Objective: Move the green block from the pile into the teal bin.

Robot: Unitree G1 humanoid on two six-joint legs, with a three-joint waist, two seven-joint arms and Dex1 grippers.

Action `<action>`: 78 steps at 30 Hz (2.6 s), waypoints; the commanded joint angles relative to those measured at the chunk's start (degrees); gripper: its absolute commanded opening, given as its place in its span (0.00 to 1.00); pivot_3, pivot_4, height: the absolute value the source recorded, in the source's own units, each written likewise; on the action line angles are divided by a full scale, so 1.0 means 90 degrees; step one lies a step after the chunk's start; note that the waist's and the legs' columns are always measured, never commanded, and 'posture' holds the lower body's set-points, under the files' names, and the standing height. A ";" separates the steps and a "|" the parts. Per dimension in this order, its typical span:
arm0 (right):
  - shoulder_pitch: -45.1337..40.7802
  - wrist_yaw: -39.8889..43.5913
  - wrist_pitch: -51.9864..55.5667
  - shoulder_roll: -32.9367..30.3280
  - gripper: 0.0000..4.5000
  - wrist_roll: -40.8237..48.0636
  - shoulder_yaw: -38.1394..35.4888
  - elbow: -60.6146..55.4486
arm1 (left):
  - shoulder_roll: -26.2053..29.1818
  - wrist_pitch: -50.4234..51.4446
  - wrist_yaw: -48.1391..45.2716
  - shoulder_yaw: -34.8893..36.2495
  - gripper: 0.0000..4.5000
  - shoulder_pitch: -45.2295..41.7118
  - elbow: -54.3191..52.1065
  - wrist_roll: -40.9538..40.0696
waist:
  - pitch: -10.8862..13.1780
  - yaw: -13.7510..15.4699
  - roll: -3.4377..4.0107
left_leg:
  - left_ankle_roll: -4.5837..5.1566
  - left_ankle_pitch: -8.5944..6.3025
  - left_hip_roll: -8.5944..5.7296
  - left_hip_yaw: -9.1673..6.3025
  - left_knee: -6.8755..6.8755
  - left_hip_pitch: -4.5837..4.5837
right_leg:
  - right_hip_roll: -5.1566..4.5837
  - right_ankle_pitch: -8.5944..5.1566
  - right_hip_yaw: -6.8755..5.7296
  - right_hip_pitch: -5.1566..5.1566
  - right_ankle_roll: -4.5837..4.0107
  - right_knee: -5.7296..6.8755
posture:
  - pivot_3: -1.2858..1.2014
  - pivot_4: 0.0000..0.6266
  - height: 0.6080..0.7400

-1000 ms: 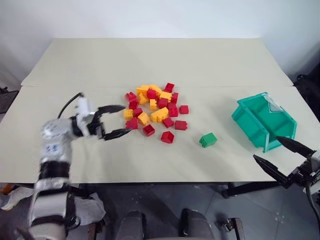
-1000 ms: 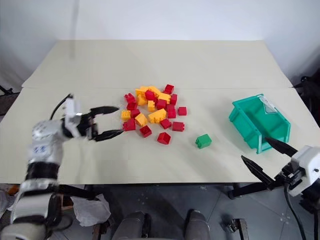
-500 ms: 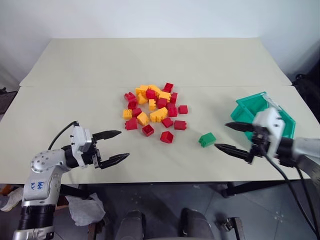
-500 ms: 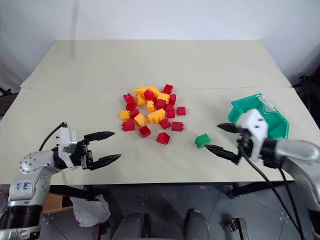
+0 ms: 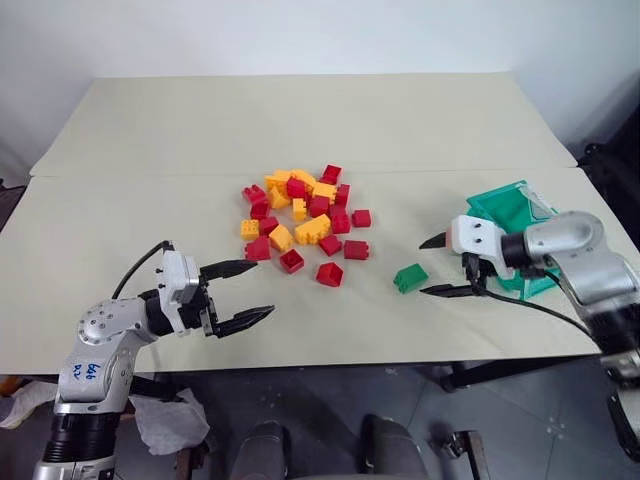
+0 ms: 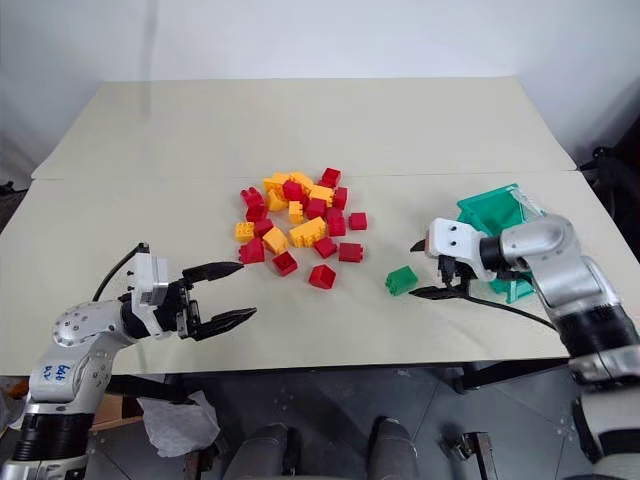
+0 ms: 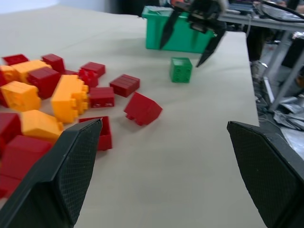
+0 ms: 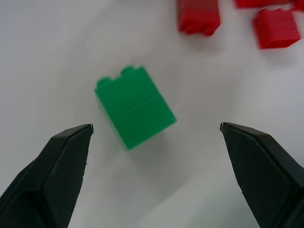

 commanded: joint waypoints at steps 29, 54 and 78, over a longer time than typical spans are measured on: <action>0.2312 -0.2018 0.3154 -0.0280 0.32 0.3021 -0.4868 -0.3307 | -0.1133 -0.0004 0.0811 -0.0387 1.00 -0.0824 -0.0325 -0.0585 | 0.0001 0.0210 0.0002 | -0.0004 -0.0003 0.0001 -0.0006 0.0008 -0.0003 | 0.0000 0.0001 -0.0005 0.0004 0.0000 0.0001 | 0.52 0.24 1.00; 0.2938 -0.2693 0.1741 -0.0794 1.00 0.1881 -0.4921 -0.0936 | -0.0695 -0.0399 0.0553 -0.0432 1.00 -0.1004 0.0276 -0.0289 | -0.0001 0.0183 0.0006 | -0.0002 -0.0004 -0.0001 0.0006 0.0006 0.0001 | 0.0000 0.0000 0.0000 0.0006 0.0000 -0.0006 | 0.52 0.24 1.00; 0.5092 -0.1784 0.0474 0.1294 1.00 0.2881 -0.3798 -0.4527 | 0.0632 -0.1129 0.0760 0.0498 1.00 0.0052 0.1087 0.0429 | -0.0001 0.0195 0.0005 | -0.0004 -0.0010 0.0004 0.0000 -0.0003 0.0003 | 0.0003 0.0000 -0.0004 0.0001 0.0000 0.0000 | 0.52 0.24 1.00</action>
